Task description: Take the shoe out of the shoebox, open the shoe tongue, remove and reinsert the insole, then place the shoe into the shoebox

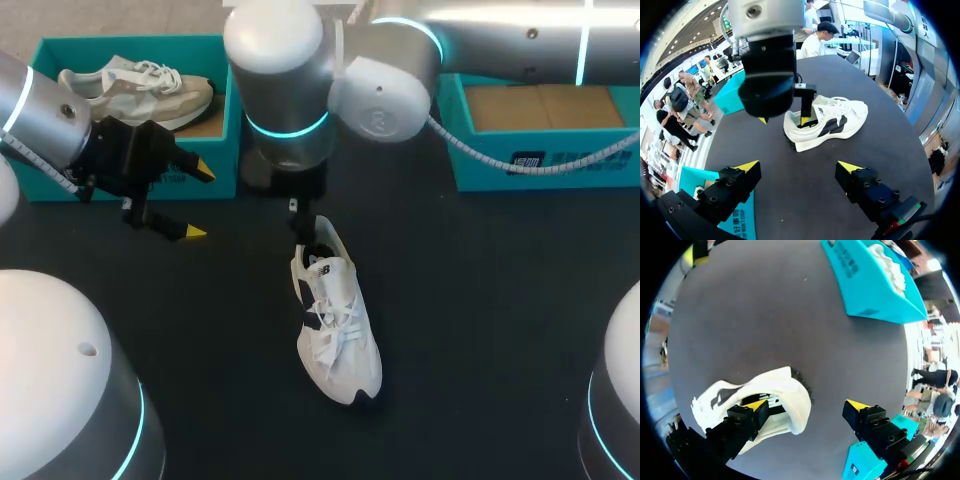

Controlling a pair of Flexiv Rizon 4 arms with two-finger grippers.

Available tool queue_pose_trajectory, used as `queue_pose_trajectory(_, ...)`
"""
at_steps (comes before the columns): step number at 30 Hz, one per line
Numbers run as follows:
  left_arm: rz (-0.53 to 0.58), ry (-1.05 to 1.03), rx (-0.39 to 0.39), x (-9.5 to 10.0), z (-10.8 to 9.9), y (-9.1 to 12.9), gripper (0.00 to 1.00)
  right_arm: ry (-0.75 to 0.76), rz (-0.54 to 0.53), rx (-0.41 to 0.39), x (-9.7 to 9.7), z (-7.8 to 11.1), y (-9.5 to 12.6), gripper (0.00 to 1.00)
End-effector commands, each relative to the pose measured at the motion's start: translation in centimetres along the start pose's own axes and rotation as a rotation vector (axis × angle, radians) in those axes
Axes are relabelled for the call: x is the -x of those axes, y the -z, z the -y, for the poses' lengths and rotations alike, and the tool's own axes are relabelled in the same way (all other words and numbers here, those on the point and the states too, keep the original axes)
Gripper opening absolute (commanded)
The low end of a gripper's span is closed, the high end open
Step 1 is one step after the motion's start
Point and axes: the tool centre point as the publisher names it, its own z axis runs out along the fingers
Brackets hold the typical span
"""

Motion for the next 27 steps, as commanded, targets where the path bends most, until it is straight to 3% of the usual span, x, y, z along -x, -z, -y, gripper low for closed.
queue_pose_trajectory(1,0.0,0.0,0.004,-0.1,0.0,0.0,1.0,0.03,0.016,0.009,-0.2,0.2,-1.1,1.0)
queue_pose_trajectory(5,0.0,0.0,0.004,-0.1,0.0,0.0,1.0,0.043,0.013,0.01,-0.1,0.6,-1.8,0.96)
queue_pose_trajectory(6,0.0,0.0,0.004,-0.1,0.0,0.0,1.0,0.074,0.022,0.013,-0.1,0.5,-2.1,0.53)
queue_pose_trajectory(7,0.0,0.0,0.004,-0.1,0.0,0.0,1.0,0.086,0.021,0.012,-0.1,0.4,-2.3,0.49)
queue_pose_trajectory(8,0.0,0.0,0.004,-0.1,0.0,0.0,1.0,0.099,0.014,-0.002,-0.1,0.2,-2.7,0.36)
queue_pose_trajectory(9,0.0,0.0,0.004,-0.1,0.0,0.0,1.0,0.107,0.014,-0.004,-0.1,0.1,-2.9,0.15)
queue_pose_trajectory(10,0.0,0.0,0.004,-0.1,0.0,0.0,1.0,0.116,0.006,-0.02,-0.1,0.0,-3.2,0.0)
queue_pose_trajectory(20,0.0,0.0,0.004,-0.1,0.0,0.0,1.0,0.083,0.054,-0.122,0.0,1.1,-2.5,0.0)
queue_pose_trajectory(27,0.0,0.0,0.004,-0.1,0.0,0.0,1.0,0.058,0.037,-0.164,0.7,2.6,2.6,0.0)
